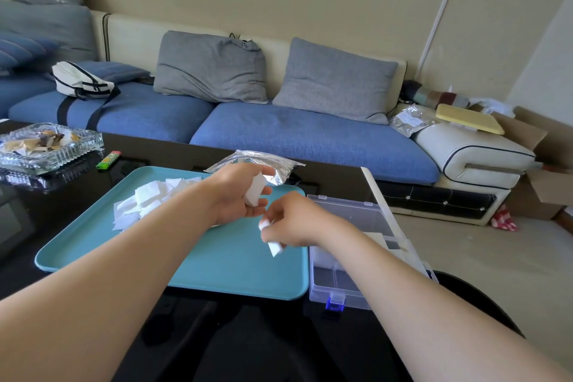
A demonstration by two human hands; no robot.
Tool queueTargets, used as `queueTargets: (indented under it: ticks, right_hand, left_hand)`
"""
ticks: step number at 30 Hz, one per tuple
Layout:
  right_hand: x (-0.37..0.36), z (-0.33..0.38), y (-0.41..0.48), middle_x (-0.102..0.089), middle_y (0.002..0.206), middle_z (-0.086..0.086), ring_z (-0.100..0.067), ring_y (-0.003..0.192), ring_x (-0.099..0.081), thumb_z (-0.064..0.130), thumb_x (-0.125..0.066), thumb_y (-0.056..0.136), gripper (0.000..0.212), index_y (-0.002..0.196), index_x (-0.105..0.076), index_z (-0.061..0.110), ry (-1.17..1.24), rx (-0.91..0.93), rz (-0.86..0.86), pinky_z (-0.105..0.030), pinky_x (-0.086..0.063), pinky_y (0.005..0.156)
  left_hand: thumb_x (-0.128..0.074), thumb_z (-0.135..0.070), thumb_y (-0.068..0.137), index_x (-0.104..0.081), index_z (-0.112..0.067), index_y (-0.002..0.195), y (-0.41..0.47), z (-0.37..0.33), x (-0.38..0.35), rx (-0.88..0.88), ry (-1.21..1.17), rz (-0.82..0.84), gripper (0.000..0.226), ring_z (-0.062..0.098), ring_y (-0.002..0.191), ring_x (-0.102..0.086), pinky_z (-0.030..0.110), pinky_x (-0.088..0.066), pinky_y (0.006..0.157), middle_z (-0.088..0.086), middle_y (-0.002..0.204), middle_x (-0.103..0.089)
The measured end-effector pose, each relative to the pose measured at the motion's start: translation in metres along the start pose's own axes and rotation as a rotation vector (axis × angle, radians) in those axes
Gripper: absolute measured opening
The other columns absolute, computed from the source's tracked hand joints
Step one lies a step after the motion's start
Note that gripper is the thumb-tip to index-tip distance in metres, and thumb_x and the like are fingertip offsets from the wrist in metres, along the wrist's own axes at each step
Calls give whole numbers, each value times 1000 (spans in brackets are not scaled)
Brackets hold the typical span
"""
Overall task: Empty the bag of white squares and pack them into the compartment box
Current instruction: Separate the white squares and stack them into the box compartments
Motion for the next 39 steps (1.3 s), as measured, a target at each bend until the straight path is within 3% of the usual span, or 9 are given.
queueTargets:
  ticks: [3, 7, 10, 15, 18, 23, 26, 33, 39]
  right_hand:
    - [23, -3, 1, -72, 77, -2, -14, 60, -62, 20, -80, 82, 24, 105, -76, 16, 296, 51, -126, -25, -45, 51]
    - [45, -4, -2, -80, 91, -9, -15, 69, -70, 28, -91, 80, 25, 100, -78, 20, 534, 119, -244, -30, -54, 59]
    - [57, -9, -4, -81, 90, -2, -16, 78, -76, 27, -89, 83, 19, 98, -79, 19, 602, 142, -352, -32, -61, 66]
    - [72, -10, -9, -79, 80, 9, -8, 74, -66, 28, -72, 100, 10, 96, -77, 20, 558, 186, -453, -31, -54, 67]
    - [80, -14, -10, -80, 84, 7, -16, 79, -71, 36, -75, 97, 16, 97, -75, 21, 538, 156, -515, -42, -61, 74]
    - [78, -12, -13, -71, 73, -7, -12, 51, -54, 40, -86, 87, 24, 96, -80, 19, 615, 203, -466, -26, -47, 52]
    - [75, -8, -14, -72, 67, -5, -14, 52, -57, 38, -88, 84, 23, 95, -81, 19, 635, 235, -416, -25, -45, 46]
    - [73, 0, -13, -80, 87, -9, -20, 61, -72, 10, -71, 101, 15, 112, -80, 10, 587, 328, -407, -25, -55, 55]
    - [72, 0, -11, -80, 83, -1, -14, 63, -71, 9, -76, 96, 12, 102, -80, 19, 520, 304, -424, -26, -53, 60]
  left_hand:
    - [-42, -20, 111, -67, -16, 122, 4, 0, -1, -13, -23, 17, 28, 34, 94, -60, 49, -54, 95, 17, 114, -58]
    - [-35, -17, 113, -60, -9, 132, 5, -1, -11, -11, -94, 131, 33, 33, 106, -65, 55, -52, 106, 21, 137, -64]
    - [-32, -17, 114, -63, -5, 129, -1, -3, -21, -17, -98, 216, 37, 32, 109, -66, 54, -47, 113, 19, 129, -69]
    - [-39, -10, 108, -71, -7, 113, -12, -5, -35, -3, -158, 322, 32, 19, 89, -58, 49, -51, 100, 8, 89, -63]
    - [-35, -5, 102, -70, -7, 112, -16, -7, -38, 3, -181, 337, 36, 27, 90, -56, 46, -53, 92, 11, 96, -64]
    - [-24, 10, 82, -64, -6, 134, -11, -9, -38, -61, -65, 307, 67, 25, 79, -52, 32, -47, 66, 15, 105, -63]
    - [-23, 12, 78, -61, -5, 135, -8, -10, -40, -99, 17, 336, 71, 22, 82, -51, 31, -42, 64, 12, 105, -61]
    - [-26, 8, 82, -56, -3, 140, -13, -11, -45, -111, 66, 416, 66, 21, 82, -56, 32, -46, 72, 14, 97, -59]
    - [-26, 5, 80, -71, -4, 98, -23, -17, -49, -96, -91, 426, 49, 28, 81, -55, 36, -44, 74, 16, 95, -62]
Point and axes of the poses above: each hand's wrist, its own y-axis towards the middle knuckle, its own x-axis out of the back of the hand, z = x × y, the point moved 9 cm from there along y, towards the middle knuckle
